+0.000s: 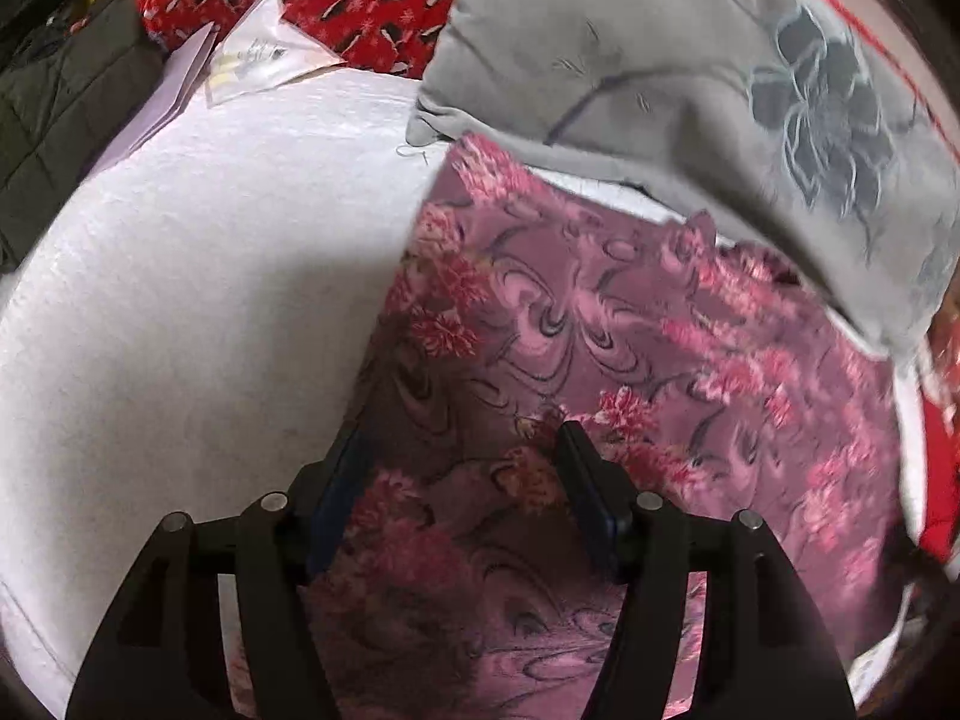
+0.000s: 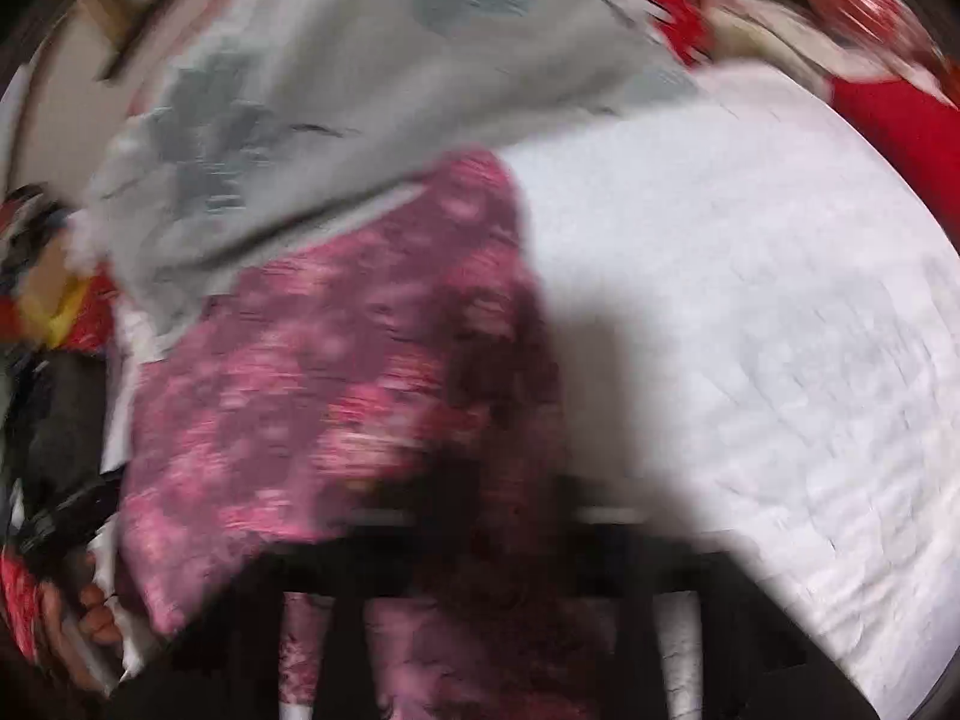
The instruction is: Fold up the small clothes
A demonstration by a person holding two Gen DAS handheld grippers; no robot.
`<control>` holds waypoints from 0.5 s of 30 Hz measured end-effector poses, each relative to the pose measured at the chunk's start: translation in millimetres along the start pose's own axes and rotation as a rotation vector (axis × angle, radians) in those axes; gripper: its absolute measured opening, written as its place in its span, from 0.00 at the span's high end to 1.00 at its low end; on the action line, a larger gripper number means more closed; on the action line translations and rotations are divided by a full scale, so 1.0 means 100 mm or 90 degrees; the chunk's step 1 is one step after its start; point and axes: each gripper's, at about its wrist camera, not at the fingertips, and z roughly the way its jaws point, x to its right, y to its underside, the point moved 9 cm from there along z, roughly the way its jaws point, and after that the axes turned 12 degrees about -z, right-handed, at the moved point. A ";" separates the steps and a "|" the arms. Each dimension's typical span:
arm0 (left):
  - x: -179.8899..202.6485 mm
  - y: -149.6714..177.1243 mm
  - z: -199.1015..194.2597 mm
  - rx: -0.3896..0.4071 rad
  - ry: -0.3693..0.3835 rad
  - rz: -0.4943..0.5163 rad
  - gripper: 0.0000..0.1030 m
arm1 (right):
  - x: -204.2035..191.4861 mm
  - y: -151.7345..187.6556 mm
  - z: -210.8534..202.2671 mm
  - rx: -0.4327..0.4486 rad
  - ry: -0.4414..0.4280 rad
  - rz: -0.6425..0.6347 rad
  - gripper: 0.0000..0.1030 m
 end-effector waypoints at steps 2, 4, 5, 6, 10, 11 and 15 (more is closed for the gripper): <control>0.01 0.00 0.00 0.006 -0.010 0.005 0.36 | -0.02 -0.06 -0.14 0.029 0.004 -0.012 0.92; -0.02 0.01 0.03 0.002 -0.014 -0.002 0.30 | 0.10 0.00 -0.13 0.017 0.023 0.000 0.92; -0.04 0.00 0.05 -0.001 -0.015 -0.009 0.28 | 0.18 0.10 -0.03 -0.015 0.027 0.013 0.92; -0.06 -0.01 0.06 -0.006 -0.014 -0.019 0.28 | 0.29 0.22 0.08 -0.055 0.045 0.027 0.93; -0.10 -0.14 -0.07 0.010 0.046 -0.071 0.28 | 0.35 0.07 -0.02 -0.030 0.036 0.067 0.86; -0.08 -0.19 -0.13 0.026 0.070 -0.081 0.28 | 0.33 -0.06 -0.06 -0.003 0.027 0.064 0.85; 0.06 -0.27 -0.19 0.036 0.135 -0.092 0.28 | 0.31 -0.49 0.10 0.023 0.014 0.070 0.52</control>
